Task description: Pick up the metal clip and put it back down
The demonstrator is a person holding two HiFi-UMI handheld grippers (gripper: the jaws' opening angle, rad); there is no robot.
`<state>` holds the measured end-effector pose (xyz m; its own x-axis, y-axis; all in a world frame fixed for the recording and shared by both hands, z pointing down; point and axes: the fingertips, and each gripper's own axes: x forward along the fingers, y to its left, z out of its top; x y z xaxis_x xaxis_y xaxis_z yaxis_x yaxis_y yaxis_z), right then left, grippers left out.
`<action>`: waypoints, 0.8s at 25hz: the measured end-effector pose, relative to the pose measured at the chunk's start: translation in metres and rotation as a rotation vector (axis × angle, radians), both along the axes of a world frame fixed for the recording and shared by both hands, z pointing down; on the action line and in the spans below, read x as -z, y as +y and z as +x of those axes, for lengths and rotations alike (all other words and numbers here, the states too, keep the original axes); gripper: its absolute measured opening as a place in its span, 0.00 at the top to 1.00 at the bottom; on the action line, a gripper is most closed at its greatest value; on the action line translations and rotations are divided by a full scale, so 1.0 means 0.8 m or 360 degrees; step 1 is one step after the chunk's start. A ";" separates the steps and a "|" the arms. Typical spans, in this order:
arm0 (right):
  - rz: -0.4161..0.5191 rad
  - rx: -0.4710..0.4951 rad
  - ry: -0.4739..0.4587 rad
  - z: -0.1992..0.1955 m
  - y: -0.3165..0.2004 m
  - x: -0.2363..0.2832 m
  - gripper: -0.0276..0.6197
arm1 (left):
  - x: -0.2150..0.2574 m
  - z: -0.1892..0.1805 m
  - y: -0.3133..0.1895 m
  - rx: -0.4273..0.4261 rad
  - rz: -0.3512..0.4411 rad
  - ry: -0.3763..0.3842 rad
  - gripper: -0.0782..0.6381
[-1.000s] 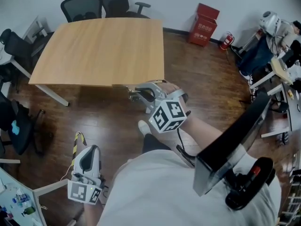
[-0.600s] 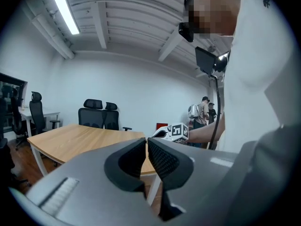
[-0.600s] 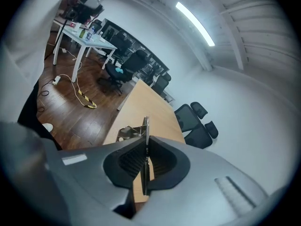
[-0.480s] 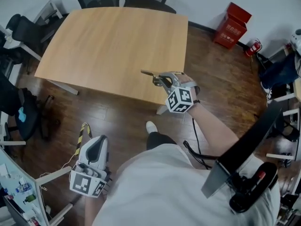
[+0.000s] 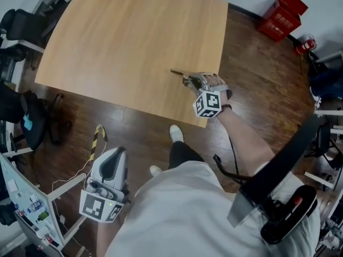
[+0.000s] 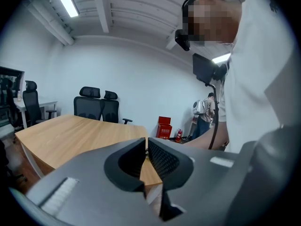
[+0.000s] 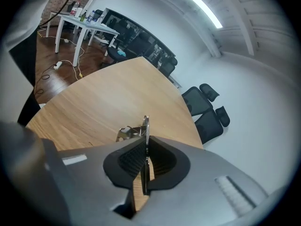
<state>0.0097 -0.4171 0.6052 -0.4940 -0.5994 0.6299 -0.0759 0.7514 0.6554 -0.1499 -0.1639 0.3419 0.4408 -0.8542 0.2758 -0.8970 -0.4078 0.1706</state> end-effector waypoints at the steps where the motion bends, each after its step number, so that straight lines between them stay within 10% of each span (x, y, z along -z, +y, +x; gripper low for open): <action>1: -0.0008 0.0005 0.0000 -0.002 0.002 -0.005 0.95 | -0.001 0.000 -0.002 0.0001 -0.0019 -0.0005 0.88; 20: -0.0127 -0.0146 -0.0272 -0.020 0.032 0.021 0.74 | -0.010 -0.026 0.014 -0.0195 -0.0022 -0.0016 0.87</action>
